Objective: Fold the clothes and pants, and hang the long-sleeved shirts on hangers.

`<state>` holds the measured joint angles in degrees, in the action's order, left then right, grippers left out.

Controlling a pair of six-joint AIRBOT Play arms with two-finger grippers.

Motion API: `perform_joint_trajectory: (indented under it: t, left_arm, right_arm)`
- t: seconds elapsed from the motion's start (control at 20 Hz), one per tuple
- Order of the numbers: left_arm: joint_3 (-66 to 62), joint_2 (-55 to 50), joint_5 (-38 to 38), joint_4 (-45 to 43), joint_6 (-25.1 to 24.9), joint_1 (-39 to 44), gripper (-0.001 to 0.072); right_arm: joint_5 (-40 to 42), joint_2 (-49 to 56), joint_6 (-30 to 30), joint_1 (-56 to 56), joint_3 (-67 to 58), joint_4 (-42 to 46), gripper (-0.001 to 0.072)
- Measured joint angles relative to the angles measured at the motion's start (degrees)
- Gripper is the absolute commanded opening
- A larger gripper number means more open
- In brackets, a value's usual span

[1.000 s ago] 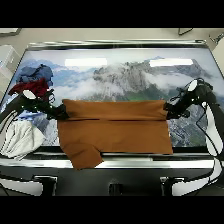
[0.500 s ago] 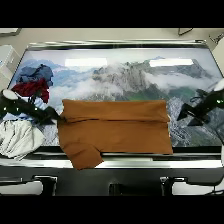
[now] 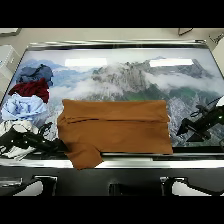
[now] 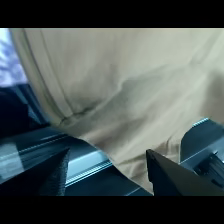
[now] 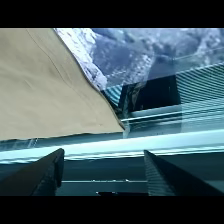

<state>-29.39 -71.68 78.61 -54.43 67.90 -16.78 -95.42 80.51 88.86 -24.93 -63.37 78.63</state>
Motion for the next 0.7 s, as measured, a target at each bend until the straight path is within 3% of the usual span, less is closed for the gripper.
perform_joint_trajectory:
  t: [0.15,0.25,0.35,0.4,0.45,0.5,0.7]
  left_arm:
    - [2.54,0.44,-1.4,2.34,-0.48,0.07,0.0478]
    - [3.39,0.46,-2.51,3.63,-0.66,0.48,0.0418]
    - [3.87,0.44,-3.63,4.31,-0.24,1.64,0.0292]
    - [4.0,0.42,-4.55,4.33,0.15,2.56,0.0285]
    - [4.09,0.44,-5.18,4.57,0.92,3.52,0.0102]
    - [4.2,0.42,-6.67,4.61,1.29,4.68,0.0021]
    - [4.2,0.48,-7.87,4.83,2.08,6.99,0.002]
  right_arm:
    - [0.26,-0.2,-0.2,-0.07,0.57,0.0,0.0581]
    - [0.33,-0.26,-0.2,-0.09,0.72,0.0,0.0582]
    - [0.55,-0.28,-0.2,-0.09,0.81,0.0,0.0583]
    - [0.74,-0.28,-0.2,-0.09,0.85,0.0,0.0583]
    - [0.98,-0.28,-0.2,-0.09,0.96,0.0,0.0584]
    - [1.07,-0.28,-0.2,-0.09,1.25,0.0,0.0585]
    - [3.02,-0.28,-0.2,-0.09,5.79,-0.04,0.0601]
